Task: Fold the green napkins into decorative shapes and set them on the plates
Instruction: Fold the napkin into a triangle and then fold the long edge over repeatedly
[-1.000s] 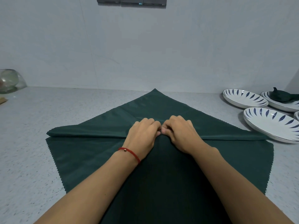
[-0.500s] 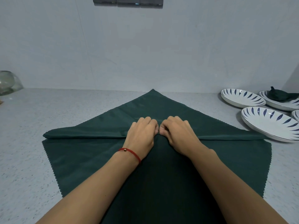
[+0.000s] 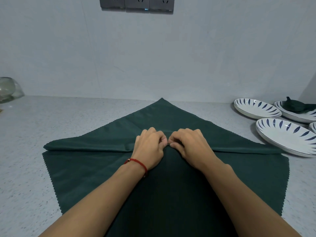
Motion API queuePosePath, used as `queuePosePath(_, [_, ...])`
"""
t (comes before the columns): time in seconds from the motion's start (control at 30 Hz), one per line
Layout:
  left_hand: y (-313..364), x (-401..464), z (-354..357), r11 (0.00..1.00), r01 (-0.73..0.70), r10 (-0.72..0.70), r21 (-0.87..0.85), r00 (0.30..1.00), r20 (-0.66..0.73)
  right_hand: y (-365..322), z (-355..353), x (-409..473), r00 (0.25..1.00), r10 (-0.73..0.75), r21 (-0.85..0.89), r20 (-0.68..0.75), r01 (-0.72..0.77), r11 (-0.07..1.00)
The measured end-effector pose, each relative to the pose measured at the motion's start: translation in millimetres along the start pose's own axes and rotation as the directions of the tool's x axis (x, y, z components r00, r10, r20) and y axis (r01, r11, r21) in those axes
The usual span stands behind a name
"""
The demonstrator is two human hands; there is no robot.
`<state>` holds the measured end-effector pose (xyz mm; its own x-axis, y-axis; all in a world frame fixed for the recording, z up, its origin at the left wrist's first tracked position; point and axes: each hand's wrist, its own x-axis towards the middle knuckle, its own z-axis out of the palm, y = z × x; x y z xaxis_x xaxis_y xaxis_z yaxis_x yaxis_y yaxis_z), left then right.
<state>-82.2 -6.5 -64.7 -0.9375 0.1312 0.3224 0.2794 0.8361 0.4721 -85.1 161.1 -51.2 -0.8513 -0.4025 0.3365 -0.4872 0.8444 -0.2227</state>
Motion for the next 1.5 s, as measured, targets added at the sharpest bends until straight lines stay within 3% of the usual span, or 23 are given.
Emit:
queuePosePath(0.13, [0.5, -5.5, -2.0, 0.997, -0.076, 0.076, -0.010, 0.995, -0.066, -1.9, 2.2, 3.5, 0.996, 0.089, 0.052, 0.024, -0.090, 0.995])
queuePosePath(0.23, [0.5, -6.4, -2.5, 0.984, -0.150, 0.155, 0.099, 0.987, -0.044, -1.3, 1.1, 6.8, 0.986, 0.158, 0.134, 0.053, -0.164, 0.977])
queuePosePath(0.3, [-1.6, -5.1, -4.3, 0.986, -0.146, 0.147, 0.079, 0.989, -0.017, -0.5, 2.0, 7.4, 0.982, 0.180, 0.163, 0.058, -0.187, 0.969])
queuePosePath(0.53, [0.2, 6.5, -6.7, 1.000, -0.001, 0.001, -0.012, 0.999, 0.047, 2.4, -0.6, -4.1, 0.997, 0.064, 0.130, -0.033, -0.059, 0.990])
queuePosePath(0.63, [-4.5, 9.9, -8.1, 0.999, 0.007, -0.002, -0.054, 0.996, 0.094, 1.3, 0.1, -4.4, 0.999, 0.046, 0.113, -0.013, -0.045, 0.993])
queuePosePath(0.73, [-7.5, 5.3, -5.6, 0.997, -0.040, 0.042, -0.069, 0.999, 0.026, 0.5, 3.1, -0.7, 0.997, 0.079, 0.080, -0.018, -0.077, 0.994])
queuePosePath(0.87, [-10.1, 2.2, -4.8, 0.977, -0.200, 0.201, 0.079, 0.980, -0.006, 4.3, 7.0, 6.7, 0.992, 0.126, 0.083, 0.007, -0.126, 0.989])
queuePosePath(1.0, [-4.4, 5.0, -0.7, 0.920, -0.255, 0.279, 0.298, 0.959, -0.041, 4.9, 7.4, 5.5, 0.995, 0.094, 0.085, -0.014, -0.093, 0.992])
queuePosePath(1.2, [-3.9, 6.9, 7.2, 0.937, -0.197, 0.226, 0.287, 0.972, -0.071, 13.8, 8.5, -2.7, 0.998, 0.027, 0.110, -0.051, -0.022, 0.994])
queuePosePath(1.33, [-6.0, 6.7, 4.1, 0.946, -0.215, 0.245, 0.243, 0.965, -0.098, 13.3, 13.3, 4.7, 0.996, 0.077, 0.093, -0.041, -0.073, 0.993])
queuePosePath(1.5, [-7.8, 4.6, 5.8, 0.919, -0.192, 0.255, 0.344, 0.955, -0.149, 10.4, 16.9, 7.7, 0.991, 0.126, 0.045, -0.033, -0.125, 0.991])
